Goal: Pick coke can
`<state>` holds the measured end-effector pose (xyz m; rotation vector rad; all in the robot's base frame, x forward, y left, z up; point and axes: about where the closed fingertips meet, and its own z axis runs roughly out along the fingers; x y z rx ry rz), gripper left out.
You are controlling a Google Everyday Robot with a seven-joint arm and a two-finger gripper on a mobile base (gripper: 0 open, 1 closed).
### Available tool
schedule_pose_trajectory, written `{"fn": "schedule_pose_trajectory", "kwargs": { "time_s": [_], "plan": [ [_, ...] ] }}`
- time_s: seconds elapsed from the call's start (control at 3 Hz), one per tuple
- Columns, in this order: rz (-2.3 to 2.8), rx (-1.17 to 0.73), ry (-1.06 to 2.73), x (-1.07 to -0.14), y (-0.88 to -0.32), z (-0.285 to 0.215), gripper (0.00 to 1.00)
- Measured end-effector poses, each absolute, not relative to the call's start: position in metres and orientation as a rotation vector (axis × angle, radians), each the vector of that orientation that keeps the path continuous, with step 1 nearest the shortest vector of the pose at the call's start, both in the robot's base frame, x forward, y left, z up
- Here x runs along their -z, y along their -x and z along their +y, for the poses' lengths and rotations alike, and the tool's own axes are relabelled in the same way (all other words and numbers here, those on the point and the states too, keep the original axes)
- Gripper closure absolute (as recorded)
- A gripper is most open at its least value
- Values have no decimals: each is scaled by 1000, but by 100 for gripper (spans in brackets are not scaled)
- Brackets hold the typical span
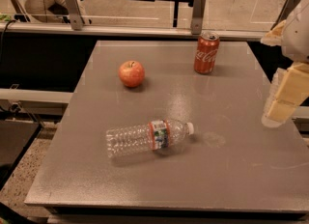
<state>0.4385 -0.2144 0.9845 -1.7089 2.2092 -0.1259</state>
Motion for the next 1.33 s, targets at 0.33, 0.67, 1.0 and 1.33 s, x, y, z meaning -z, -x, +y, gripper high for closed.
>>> {"fn": "schedule_pose_trajectory", "kwargs": {
  "time_s": [0.33,0.67,1.0,1.33],
  "plan": [
    [2207,123,1703,-984,-441,-214,0],
    [2192,89,1652,-980,-463,-211,0],
    [2177,48,1585,-974,-496,-205,0],
    [2171,21,1496,-968,-530,-201,0]
  ]
}}
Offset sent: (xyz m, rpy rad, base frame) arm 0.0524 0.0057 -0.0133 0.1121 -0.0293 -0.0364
